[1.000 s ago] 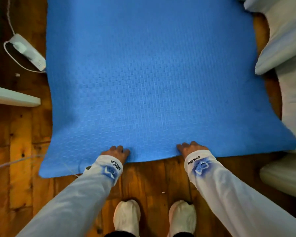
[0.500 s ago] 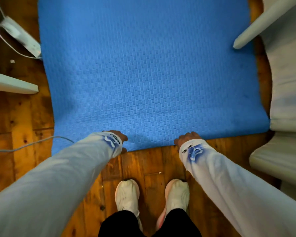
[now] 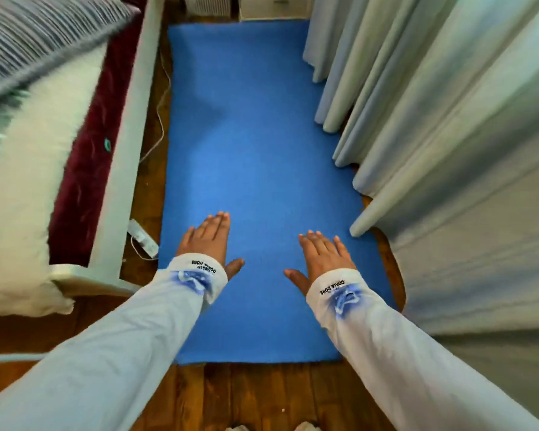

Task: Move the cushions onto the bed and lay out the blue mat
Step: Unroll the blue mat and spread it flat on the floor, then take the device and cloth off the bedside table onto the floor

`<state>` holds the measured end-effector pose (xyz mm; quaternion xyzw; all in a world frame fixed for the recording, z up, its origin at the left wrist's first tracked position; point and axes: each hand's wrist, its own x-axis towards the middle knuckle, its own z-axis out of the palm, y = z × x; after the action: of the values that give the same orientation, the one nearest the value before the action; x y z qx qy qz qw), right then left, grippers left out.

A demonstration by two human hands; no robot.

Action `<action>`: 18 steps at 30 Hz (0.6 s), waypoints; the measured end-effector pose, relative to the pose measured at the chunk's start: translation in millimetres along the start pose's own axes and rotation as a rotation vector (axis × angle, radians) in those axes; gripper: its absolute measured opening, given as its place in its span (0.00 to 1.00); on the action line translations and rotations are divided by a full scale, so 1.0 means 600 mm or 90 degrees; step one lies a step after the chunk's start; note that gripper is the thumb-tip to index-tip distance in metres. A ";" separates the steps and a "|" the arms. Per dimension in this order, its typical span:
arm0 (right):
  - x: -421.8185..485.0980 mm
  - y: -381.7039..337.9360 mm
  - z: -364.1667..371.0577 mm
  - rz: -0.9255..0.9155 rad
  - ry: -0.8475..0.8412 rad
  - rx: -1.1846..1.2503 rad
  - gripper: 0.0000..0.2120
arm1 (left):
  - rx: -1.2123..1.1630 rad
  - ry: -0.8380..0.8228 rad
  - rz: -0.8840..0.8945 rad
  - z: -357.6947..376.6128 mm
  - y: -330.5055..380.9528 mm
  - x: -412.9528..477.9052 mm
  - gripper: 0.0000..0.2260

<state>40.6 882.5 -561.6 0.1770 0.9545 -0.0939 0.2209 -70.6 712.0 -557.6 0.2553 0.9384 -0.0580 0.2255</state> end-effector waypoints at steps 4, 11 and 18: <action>-0.041 -0.011 -0.186 0.010 0.079 0.008 0.36 | 0.002 0.033 -0.053 -0.189 -0.019 -0.057 0.40; -0.134 -0.008 -0.521 0.011 0.269 0.076 0.36 | 0.025 0.213 -0.058 -0.565 0.007 -0.166 0.39; -0.262 0.031 -0.722 -0.015 0.372 0.072 0.36 | 0.077 0.318 -0.021 -0.740 0.092 -0.288 0.38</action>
<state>11.6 964.7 -108.4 0.1979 0.9728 -0.0947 -0.0749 -84.6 780.8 -83.2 0.2595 0.9639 -0.0523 -0.0302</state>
